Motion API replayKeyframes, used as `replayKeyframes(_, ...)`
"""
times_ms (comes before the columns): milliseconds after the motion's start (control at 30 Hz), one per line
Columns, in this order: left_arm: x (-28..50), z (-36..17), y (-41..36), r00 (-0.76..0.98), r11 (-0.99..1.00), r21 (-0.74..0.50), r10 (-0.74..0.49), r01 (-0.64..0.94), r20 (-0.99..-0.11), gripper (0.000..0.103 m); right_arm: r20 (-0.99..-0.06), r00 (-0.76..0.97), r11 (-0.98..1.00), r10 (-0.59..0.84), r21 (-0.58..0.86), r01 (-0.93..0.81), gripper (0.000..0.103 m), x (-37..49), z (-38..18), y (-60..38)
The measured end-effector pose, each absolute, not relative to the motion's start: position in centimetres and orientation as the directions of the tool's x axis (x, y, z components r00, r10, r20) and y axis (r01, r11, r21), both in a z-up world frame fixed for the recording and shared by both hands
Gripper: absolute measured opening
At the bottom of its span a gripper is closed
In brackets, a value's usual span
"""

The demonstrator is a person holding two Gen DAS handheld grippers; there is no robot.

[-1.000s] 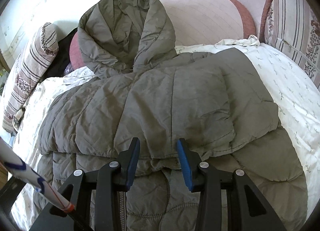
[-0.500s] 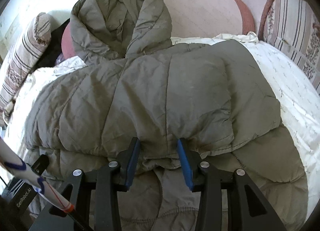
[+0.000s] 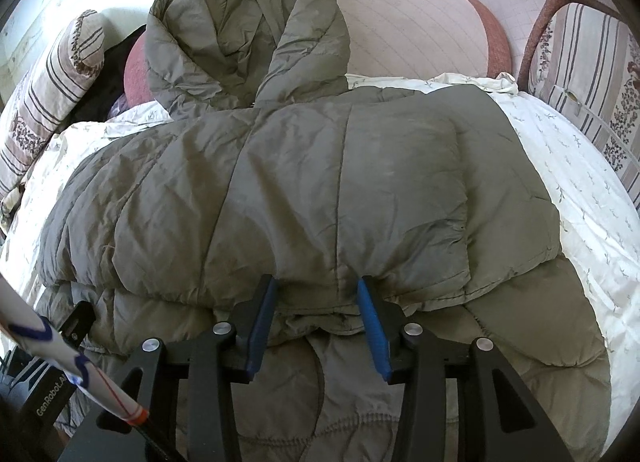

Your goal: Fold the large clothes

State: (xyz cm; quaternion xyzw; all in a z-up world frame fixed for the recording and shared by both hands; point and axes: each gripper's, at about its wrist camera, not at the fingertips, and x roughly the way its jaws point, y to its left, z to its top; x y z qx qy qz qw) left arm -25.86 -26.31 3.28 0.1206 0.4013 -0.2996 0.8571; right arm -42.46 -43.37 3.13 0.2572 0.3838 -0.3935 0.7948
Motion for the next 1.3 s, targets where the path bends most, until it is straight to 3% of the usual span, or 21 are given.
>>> replayKeyframes(1300,-26.32,3.72,-26.36,0.522,0.792,-0.018,-0.419,0.61,-0.743,0.088,-0.811,0.404,0.56,-0.423,0.117,0.82,0.05,-42.45,3.13,-43.3)
